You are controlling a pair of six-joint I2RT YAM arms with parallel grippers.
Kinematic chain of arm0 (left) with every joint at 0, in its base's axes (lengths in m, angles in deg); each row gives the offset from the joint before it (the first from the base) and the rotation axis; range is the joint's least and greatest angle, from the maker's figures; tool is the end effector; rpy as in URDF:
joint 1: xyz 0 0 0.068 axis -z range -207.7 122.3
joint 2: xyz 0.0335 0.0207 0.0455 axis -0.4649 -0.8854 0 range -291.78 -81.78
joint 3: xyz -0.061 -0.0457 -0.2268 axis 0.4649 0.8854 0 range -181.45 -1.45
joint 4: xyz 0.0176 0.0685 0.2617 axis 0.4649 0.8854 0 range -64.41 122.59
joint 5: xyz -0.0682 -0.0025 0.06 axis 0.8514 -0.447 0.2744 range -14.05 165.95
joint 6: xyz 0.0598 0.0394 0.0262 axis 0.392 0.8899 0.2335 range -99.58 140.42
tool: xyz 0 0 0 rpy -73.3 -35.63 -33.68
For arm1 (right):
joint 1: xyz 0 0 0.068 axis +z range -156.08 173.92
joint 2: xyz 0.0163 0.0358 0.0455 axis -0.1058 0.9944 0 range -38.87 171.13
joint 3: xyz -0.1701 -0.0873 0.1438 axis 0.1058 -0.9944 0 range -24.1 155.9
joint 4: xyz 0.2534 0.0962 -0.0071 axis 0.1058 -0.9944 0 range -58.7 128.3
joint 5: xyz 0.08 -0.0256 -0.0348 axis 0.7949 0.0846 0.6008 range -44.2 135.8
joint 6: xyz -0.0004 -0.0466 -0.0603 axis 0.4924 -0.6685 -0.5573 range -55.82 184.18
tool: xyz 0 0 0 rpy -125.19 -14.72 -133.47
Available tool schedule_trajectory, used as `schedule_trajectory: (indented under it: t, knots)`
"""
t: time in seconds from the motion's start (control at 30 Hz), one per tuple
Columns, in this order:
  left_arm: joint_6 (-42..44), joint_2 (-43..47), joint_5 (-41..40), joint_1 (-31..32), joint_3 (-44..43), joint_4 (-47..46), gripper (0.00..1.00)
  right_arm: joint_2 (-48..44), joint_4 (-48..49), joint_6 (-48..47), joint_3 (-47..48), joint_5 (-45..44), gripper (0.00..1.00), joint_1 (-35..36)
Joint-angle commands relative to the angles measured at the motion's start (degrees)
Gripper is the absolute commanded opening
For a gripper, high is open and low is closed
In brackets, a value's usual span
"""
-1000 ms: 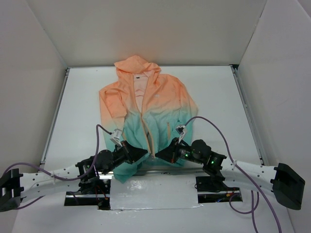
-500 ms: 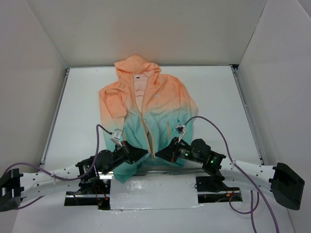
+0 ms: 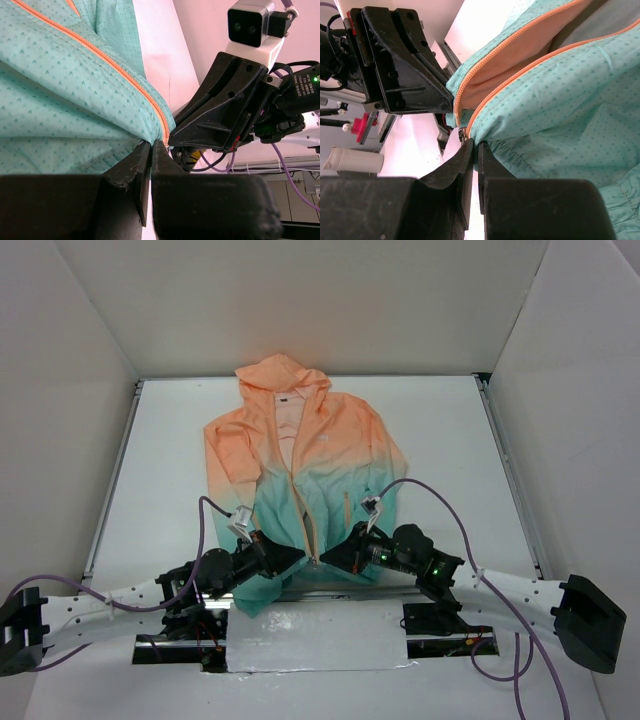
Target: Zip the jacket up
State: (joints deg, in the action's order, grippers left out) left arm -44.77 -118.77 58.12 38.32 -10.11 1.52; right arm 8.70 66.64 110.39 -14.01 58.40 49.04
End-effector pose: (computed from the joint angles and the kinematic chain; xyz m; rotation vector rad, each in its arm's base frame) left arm 0.1096 -0.1978 0.1730 -0.2555 1.8497 -1.4427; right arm 0.1256 0.2047 0.1531 -0.3369 1.9452 1.4328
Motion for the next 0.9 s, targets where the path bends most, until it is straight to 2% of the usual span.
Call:
schedule_trajectory:
  t: [0.0,0.87]
  knots:
    - [-0.91,0.08,0.86,-0.28,-0.12,-3.17,0.0,0.5,3.22,-1.39,2.83,0.58,0.0,-0.53]
    - [-1.43,-0.01,0.51,-0.28,0.93,-3.17,0.0,1.21,4.45,-1.39,3.27,1.73,0.0,-0.97]
